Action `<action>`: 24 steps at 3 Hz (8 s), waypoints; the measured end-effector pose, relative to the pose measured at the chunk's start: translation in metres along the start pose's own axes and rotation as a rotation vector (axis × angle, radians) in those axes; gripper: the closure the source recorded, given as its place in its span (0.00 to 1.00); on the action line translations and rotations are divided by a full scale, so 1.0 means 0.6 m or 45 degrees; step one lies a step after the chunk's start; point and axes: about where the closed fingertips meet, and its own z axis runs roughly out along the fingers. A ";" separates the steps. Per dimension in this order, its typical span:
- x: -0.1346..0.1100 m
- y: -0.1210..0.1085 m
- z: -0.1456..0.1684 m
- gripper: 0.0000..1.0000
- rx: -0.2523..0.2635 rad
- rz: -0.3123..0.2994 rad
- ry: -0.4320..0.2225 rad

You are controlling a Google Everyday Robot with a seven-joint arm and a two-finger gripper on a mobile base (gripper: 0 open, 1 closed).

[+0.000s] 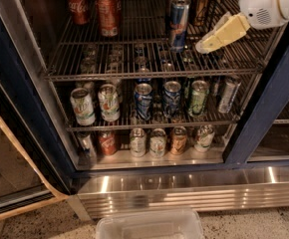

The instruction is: Pick orange can from top shelf of fridge

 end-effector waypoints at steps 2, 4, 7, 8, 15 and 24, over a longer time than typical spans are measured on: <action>0.005 0.000 0.054 0.00 0.215 0.084 -0.105; 0.011 -0.043 0.064 0.00 0.372 0.118 -0.145; 0.017 -0.092 0.113 0.00 0.535 0.203 -0.223; 0.020 -0.111 0.111 0.00 0.593 0.218 -0.237; 0.032 -0.145 0.035 1.00 0.821 0.285 -0.269; 0.056 -0.256 0.230 0.37 0.731 0.419 -0.147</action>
Offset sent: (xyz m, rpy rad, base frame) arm 0.0531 0.0013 -0.0083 0.1929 -0.2788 -0.2775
